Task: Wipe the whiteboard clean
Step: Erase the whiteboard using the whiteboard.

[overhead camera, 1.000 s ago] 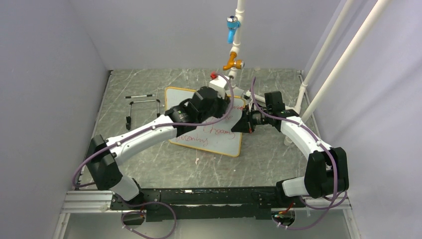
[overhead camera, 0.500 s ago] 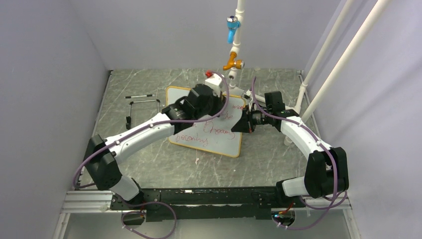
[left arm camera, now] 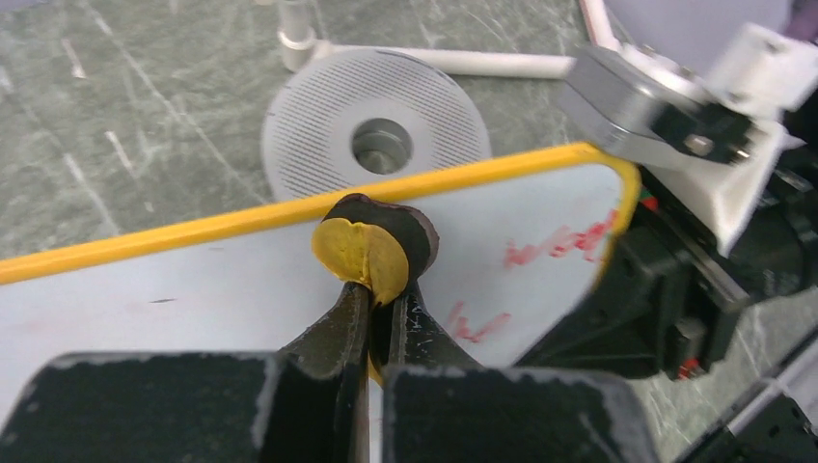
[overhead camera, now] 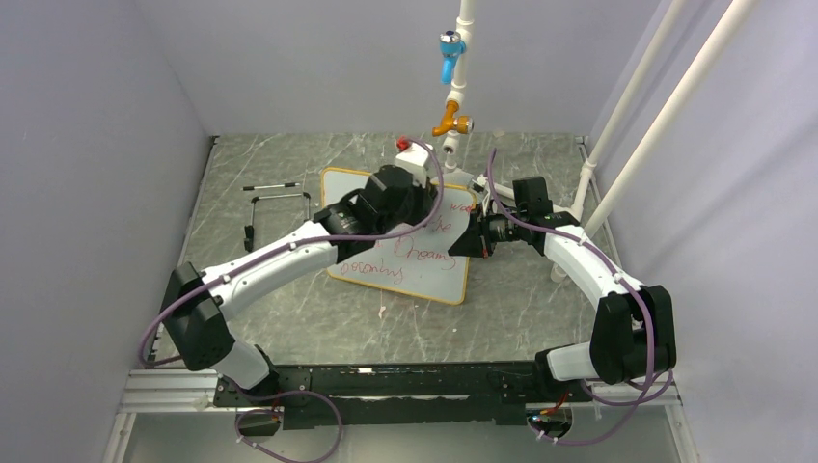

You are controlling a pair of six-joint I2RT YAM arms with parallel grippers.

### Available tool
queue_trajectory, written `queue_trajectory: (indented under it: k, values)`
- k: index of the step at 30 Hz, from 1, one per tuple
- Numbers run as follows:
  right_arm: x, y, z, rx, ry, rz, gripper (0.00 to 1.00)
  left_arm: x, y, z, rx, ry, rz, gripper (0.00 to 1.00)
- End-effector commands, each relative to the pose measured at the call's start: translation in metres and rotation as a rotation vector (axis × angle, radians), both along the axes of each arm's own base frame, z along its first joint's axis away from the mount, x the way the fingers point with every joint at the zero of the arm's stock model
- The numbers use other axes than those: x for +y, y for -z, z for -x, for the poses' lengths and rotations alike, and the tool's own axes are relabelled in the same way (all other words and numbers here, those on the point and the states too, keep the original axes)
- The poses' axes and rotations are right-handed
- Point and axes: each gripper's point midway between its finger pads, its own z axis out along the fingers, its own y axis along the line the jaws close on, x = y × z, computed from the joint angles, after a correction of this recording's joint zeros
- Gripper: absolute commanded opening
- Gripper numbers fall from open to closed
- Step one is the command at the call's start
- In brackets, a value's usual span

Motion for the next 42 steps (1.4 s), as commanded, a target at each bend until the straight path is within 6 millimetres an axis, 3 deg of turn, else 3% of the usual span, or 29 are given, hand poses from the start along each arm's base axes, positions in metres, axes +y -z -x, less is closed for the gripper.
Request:
queue_trajectory:
  k: [1, 4, 7, 13, 17, 22, 28, 32, 35, 37, 42]
  values:
    - [0.005, -0.017, -0.001, -0.149, -0.067, -0.011, 0.00, -0.033, 0.005, 0.017, 0.016, 0.052, 0.040, 0.00]
    - [0.005, -0.018, -0.001, -0.149, -0.069, -0.011, 0.00, -0.031, 0.020, 0.017, 0.037, 0.040, 0.010, 0.00]
    - [0.006, -0.019, 0.000, -0.154, -0.069, -0.013, 0.00, -0.017, 0.030, 0.009, 0.039, 0.001, -0.021, 0.00]
    - [0.005, -0.020, -0.001, -0.156, -0.067, -0.014, 0.00, 0.046, 0.034, -0.020, 0.040, -0.131, -0.020, 0.00]
    - [0.005, -0.019, -0.001, -0.154, -0.067, -0.013, 0.00, 0.070, 0.025, -0.027, 0.024, -0.168, -0.011, 0.00]
    - [0.005, -0.019, -0.001, -0.155, -0.065, -0.011, 0.00, 0.051, 0.016, -0.020, 0.026, -0.111, 0.039, 0.00]
    - [0.005, -0.017, -0.002, -0.151, -0.065, -0.010, 0.00, -0.013, 0.014, 0.011, 0.033, 0.017, 0.062, 0.00]
    - [0.005, -0.018, -0.001, -0.150, -0.066, -0.011, 0.00, -0.034, 0.016, 0.020, 0.041, 0.056, 0.066, 0.00]
    - [0.005, -0.019, -0.001, -0.152, -0.066, -0.011, 0.00, -0.028, 0.025, 0.019, 0.047, 0.033, 0.036, 0.00]
    - [0.005, -0.019, -0.001, -0.154, -0.068, -0.013, 0.00, -0.013, 0.033, 0.014, 0.047, -0.005, 0.006, 0.00]
    - [0.005, -0.020, -0.001, -0.156, -0.067, -0.013, 0.00, 0.049, 0.049, -0.004, 0.064, -0.122, -0.004, 0.00]
